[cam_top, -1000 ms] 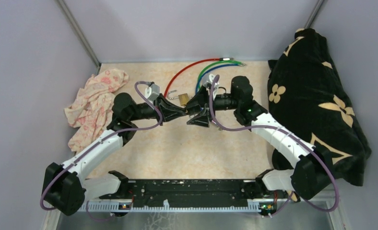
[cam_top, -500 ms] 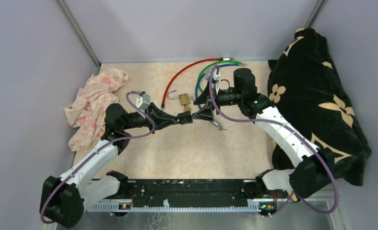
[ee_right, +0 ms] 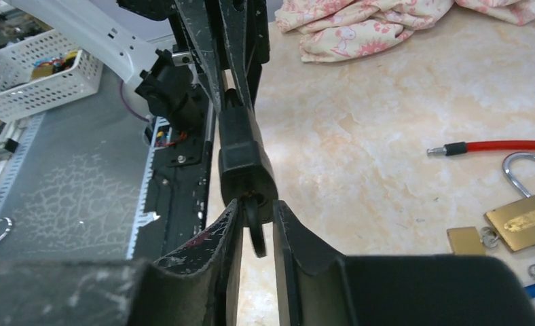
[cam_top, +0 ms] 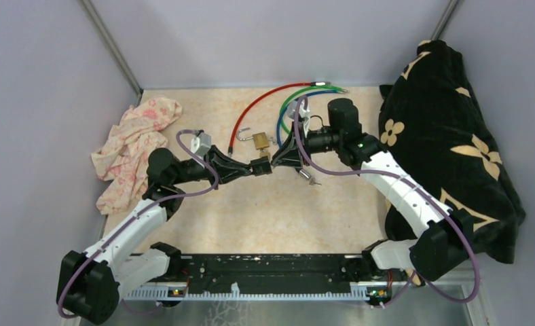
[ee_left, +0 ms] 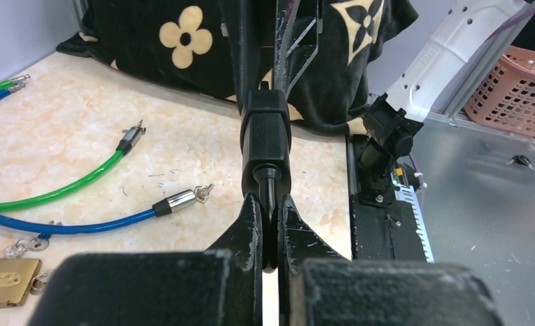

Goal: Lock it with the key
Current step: Lock the lock, then place the lock at the center of the board, then place the key at the center of the board.

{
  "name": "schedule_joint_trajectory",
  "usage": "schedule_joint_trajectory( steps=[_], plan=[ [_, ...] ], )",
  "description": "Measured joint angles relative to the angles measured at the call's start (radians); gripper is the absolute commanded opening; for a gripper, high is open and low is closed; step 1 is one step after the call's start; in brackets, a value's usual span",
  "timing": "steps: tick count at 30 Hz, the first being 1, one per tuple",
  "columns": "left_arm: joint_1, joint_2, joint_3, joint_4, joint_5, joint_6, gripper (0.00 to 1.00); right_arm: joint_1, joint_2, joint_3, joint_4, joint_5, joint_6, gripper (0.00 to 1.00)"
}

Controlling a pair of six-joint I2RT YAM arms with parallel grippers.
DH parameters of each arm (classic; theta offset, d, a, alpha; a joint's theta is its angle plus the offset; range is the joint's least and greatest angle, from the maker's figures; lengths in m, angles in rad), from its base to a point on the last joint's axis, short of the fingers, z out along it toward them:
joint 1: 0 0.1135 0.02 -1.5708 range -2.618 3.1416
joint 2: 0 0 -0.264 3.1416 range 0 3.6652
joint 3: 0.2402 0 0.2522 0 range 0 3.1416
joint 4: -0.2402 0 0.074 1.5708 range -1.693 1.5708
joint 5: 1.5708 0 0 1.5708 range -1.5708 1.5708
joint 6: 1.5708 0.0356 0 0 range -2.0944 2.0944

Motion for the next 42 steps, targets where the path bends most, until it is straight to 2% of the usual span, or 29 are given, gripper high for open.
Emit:
schedule_joint_trajectory(
  steps=[2, 4, 5, 6, 13, 18, 20, 25, 27, 30, 35, 39, 42],
  plan=[
    [0.0, 0.0, 0.0, 0.001, 0.0, -0.001, 0.0, 0.001, 0.001, 0.0, -0.007, 0.002, -0.006, 0.35],
    [0.0, 0.0, 0.0, 0.002, 0.004, -0.002, 0.0, 0.002, 0.003, 0.0, -0.019, 0.002, -0.018, 0.28],
    [0.0, 0.0, 0.0, 0.002, 0.004, -0.003, 0.0, 0.002, 0.004, 0.0, -0.021, 0.001, -0.021, 0.2],
    [0.0, 0.0, 0.0, 0.002, 0.005, -0.003, 0.0, 0.002, 0.007, 0.0, -0.022, 0.0, -0.021, 0.0],
    [0.007, 0.0, -0.005, 0.003, 0.0, -0.013, 0.0, 0.006, 0.012, 0.0, -0.03, -0.017, -0.023, 0.0],
    [0.057, 0.0, -0.015, -0.014, -0.02, -0.051, 0.0, -0.01, 0.007, -0.004, -0.037, 0.042, -0.024, 0.0],
    [0.093, -0.005, -0.031, -0.026, -0.031, -0.076, 0.0, -0.049, -0.003, -0.026, -0.023, 0.053, -0.01, 0.0],
    [0.214, -0.051, -0.117, -0.135, -0.115, -0.152, 0.0, -0.272, -0.045, -0.113, 0.035, 0.166, 0.075, 0.0],
    [0.244, -0.069, -0.15, -0.188, -0.168, -0.198, 0.0, -0.293, -0.04, -0.122, 0.063, 0.212, 0.117, 0.0],
    [0.309, -0.093, -0.206, -0.268, -0.279, -0.291, 0.0, -0.247, -0.005, -0.124, 0.12, 0.261, 0.163, 0.0],
    [0.492, -0.121, -0.33, -0.383, -0.519, -0.51, 0.0, -0.036, 0.147, -0.098, 0.136, 0.376, 0.182, 0.0],
    [0.548, -0.159, -0.401, -0.494, -0.631, -0.636, 0.0, 0.117, 0.314, -0.044, 0.15, 0.396, 0.215, 0.0],
    [0.567, -0.194, -0.43, -0.55, -0.673, -0.7, 0.11, 0.21, 0.439, 0.024, 0.156, 0.391, 0.246, 0.0]
  ],
)
